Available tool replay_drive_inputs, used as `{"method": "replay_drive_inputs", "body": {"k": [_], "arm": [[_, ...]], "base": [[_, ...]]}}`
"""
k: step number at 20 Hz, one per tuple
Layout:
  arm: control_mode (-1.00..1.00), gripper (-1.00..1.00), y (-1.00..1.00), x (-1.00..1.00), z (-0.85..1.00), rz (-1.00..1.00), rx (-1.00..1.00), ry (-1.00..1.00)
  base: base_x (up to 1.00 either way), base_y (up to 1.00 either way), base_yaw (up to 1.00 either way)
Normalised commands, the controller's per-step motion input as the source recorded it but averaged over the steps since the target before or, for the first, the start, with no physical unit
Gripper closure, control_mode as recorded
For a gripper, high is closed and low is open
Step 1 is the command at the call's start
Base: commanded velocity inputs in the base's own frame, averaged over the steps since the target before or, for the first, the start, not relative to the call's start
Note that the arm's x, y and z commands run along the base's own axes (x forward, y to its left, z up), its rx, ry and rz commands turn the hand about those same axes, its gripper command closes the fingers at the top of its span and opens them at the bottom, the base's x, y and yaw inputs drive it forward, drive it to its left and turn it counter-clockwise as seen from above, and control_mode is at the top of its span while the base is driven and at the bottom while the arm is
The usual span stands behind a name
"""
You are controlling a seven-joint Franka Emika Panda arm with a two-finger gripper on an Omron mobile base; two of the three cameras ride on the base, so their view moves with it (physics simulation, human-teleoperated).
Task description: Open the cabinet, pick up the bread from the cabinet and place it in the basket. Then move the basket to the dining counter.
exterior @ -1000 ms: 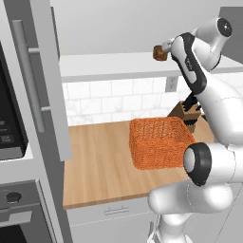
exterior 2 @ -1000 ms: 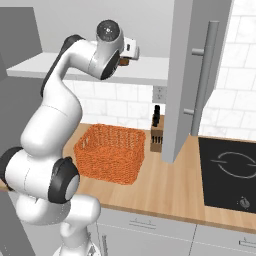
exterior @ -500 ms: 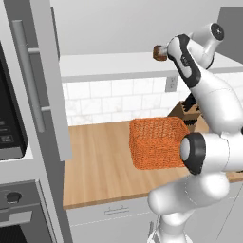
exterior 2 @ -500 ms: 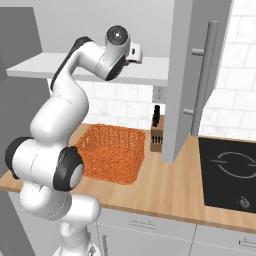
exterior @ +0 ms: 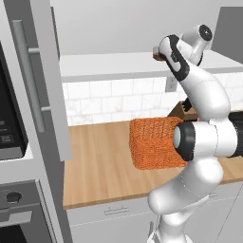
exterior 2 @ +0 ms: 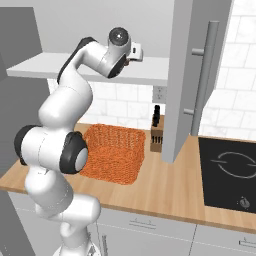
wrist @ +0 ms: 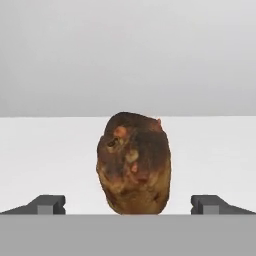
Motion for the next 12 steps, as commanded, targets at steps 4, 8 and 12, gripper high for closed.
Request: {"method": "replay_drive_inputs", "body": {"k": [4, 8, 12], "arm": [[-1.0, -1.0, 0.0, 0.4, 0.0, 0.0, -0.01, 0.01], [-1.0, -1.0, 0.0, 0.57, 0.0, 0.0, 0.0, 0.06], [-1.0, -1.0, 0.0, 0.4, -0.01, 0.0, 0.0, 0.07]], "base": [[0.0, 0.0, 0.0], [0.0, 0.0, 0.0], [0.0, 0.0, 0.0]]}}
